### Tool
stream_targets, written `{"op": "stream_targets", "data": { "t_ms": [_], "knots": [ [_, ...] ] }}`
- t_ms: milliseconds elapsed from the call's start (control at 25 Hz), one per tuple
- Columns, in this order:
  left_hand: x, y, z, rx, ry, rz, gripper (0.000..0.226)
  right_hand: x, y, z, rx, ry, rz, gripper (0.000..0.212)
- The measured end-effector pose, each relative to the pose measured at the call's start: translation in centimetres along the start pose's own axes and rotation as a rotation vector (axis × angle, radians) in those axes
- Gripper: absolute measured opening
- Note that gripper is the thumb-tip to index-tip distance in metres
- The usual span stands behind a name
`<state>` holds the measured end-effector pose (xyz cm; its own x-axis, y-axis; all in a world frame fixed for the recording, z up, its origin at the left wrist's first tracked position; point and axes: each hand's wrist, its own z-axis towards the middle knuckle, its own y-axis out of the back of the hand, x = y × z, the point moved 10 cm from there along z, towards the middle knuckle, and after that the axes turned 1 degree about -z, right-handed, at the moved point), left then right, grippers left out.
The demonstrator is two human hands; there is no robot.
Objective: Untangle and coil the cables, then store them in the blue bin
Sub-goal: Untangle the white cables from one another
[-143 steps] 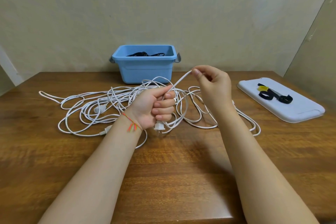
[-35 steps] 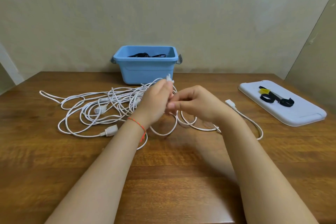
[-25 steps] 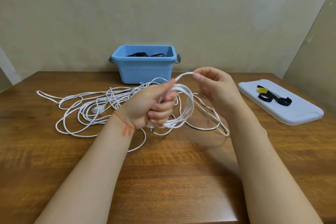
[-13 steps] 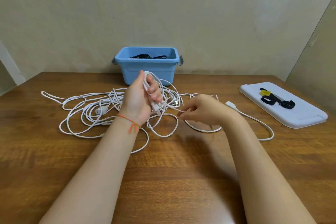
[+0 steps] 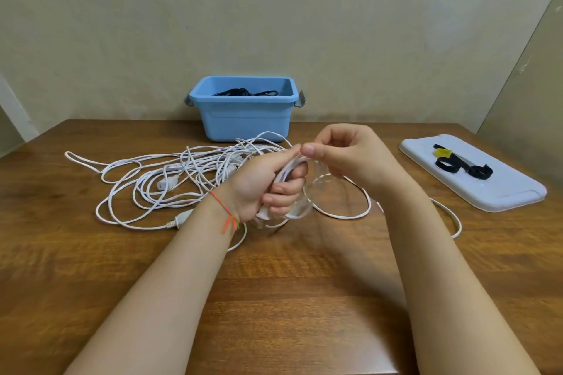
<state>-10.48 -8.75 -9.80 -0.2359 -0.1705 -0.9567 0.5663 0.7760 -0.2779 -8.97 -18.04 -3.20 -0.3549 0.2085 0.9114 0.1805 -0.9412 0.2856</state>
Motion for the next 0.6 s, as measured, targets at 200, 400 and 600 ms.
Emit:
{"op": "stream_targets", "data": {
  "t_ms": [200, 400, 600],
  "knots": [
    [0.0, -0.5, -0.3, 0.065, 0.028, -0.263, 0.052, -1.3, -1.1, 0.6, -0.079, -0.024, 0.021, 0.045],
    [0.7, 0.8, 0.8, -0.105, 0.016, -0.238, 0.059, -2.2, -1.0, 0.6, -0.138, -0.114, -0.135, 0.059],
    [0.8, 1.3, 0.4, -0.085, 0.028, -0.332, 0.06, -2.3, -0.5, 0.6, -0.192, -0.109, -0.117, 0.046]
  ]
}}
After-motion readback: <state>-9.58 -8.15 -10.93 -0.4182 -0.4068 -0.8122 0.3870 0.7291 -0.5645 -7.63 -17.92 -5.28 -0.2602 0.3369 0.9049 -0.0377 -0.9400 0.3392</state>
